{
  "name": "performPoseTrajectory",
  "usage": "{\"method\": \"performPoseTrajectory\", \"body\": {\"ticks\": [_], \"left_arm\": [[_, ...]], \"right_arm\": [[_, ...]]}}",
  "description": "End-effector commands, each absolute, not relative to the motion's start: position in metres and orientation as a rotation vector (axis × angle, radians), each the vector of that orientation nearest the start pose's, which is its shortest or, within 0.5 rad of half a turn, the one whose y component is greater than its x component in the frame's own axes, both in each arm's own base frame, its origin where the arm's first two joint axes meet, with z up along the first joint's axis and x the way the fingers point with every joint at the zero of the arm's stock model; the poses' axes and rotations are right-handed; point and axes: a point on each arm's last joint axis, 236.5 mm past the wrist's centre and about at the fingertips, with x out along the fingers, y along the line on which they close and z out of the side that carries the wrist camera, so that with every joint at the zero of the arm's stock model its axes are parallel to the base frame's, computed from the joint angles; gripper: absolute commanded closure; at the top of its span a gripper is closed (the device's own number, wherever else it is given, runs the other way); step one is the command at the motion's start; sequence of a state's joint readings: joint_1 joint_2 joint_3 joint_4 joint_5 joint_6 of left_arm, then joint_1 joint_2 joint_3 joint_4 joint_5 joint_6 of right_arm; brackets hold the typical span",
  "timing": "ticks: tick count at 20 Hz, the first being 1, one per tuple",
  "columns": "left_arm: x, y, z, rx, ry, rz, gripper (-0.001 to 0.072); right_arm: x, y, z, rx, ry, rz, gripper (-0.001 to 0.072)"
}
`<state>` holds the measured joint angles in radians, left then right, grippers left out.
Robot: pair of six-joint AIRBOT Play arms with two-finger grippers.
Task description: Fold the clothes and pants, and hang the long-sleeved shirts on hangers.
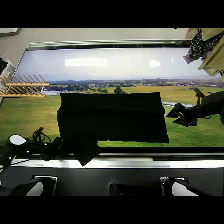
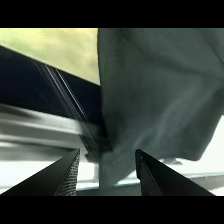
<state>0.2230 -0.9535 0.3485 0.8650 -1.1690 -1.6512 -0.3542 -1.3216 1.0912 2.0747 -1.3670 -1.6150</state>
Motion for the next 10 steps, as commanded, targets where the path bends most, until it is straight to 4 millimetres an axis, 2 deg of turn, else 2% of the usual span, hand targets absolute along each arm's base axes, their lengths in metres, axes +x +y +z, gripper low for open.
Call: {"method": "performPoseTrajectory", "body": {"ticks": [1, 7, 9, 10], "left_arm": [[0.194, -0.107, -0.101, -0.994, 1.553, 0.026, 0.0298], [0.204, -0.121, -0.11, -0.991, 1.534, 0.031, 0.0299], [0.203, -0.128, -0.114, -1.006, 1.554, 0.03, 0.0352], [0.201, -0.129, -0.115, -1.004, 1.565, 0.028, 0.0521]], "right_arm": [[0.338, 0.001, -0.005, 0.709, 1.447, 0.067, 0.023], [0.335, 0.003, 0.0, 0.699, 1.446, 0.077, 0.023], [0.334, 0.003, 0.002, 0.692, 1.445, 0.084, 0.023], [0.331, 0.004, 0.003, 0.678, 1.451, 0.102, 0.0229]]}}
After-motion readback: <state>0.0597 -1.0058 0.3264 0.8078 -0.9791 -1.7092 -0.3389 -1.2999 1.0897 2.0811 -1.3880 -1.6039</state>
